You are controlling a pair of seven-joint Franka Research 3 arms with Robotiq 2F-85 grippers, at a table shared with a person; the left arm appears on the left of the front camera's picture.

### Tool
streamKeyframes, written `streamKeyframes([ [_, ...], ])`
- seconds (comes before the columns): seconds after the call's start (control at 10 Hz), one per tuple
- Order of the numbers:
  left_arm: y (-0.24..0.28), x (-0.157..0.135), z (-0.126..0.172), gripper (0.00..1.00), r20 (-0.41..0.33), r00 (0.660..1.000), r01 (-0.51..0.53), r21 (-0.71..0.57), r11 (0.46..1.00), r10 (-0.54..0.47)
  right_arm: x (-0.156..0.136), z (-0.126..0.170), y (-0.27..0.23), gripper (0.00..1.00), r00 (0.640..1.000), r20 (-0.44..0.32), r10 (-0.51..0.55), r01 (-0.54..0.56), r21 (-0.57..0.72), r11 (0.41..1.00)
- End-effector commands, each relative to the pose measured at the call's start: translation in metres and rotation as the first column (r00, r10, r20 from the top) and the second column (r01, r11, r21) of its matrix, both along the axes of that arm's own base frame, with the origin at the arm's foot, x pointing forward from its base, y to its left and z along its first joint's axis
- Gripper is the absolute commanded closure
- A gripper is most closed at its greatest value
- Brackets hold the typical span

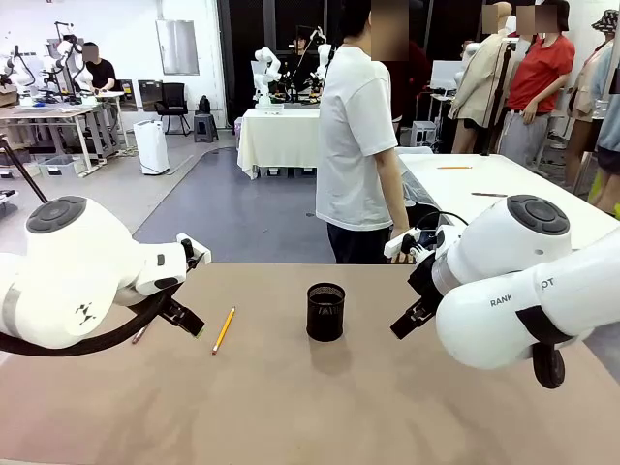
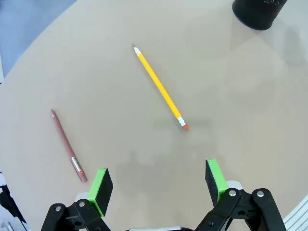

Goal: Place the pens into the pen holder.
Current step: Pick up a writing instrument from the table and place it into the Pen holder.

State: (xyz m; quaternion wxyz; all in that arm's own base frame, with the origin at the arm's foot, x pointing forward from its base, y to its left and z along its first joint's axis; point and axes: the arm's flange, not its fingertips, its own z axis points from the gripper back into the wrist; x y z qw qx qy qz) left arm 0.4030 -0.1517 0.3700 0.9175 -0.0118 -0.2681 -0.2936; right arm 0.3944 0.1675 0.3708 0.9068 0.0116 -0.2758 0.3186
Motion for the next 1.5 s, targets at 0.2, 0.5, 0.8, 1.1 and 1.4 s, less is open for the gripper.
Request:
streamKeyframes([
  [0.2,-0.0001,-0.0001,0.0002,0.0,0.0,1.0,0.0,0.0,1.0,0.0,0.0,0.0001,-0.0001,0.0,1.0,0.0,-0.001,0.001,0.001,1.0],
  [0.5,-0.0001,-0.0001,0.0002,0.0,0.0,1.0,0.0,0.0,1.0,0.0,0.0,0.0001,-0.0001,0.0,1.0,0.0,-0.001,0.001,0.001,1.0],
  [0.8,-0.0001,-0.0001,0.0002,0.0,0.0,1.0,0.0,0.0,1.0,0.0,0.0,0.0001,-0.0001,0.0,1.0,0.0,-0.001,0.001,0.001,1.0],
  [1.1,-0.0001,-0.0001,0.0002,0.0,0.0,1.0,0.0,0.0,1.0,0.0,0.0,0.0001,-0.0001,0.0,1.0,0.0,-0.001,0.001,0.001,1.0],
  [1.4,-0.0001,-0.0001,0.0002,0.0,0.0,1.0,0.0,0.0,1.0,0.0,0.0,0.0001,-0.0001,0.0,1.0,0.0,-0.001,0.001,0.001,1.0],
])
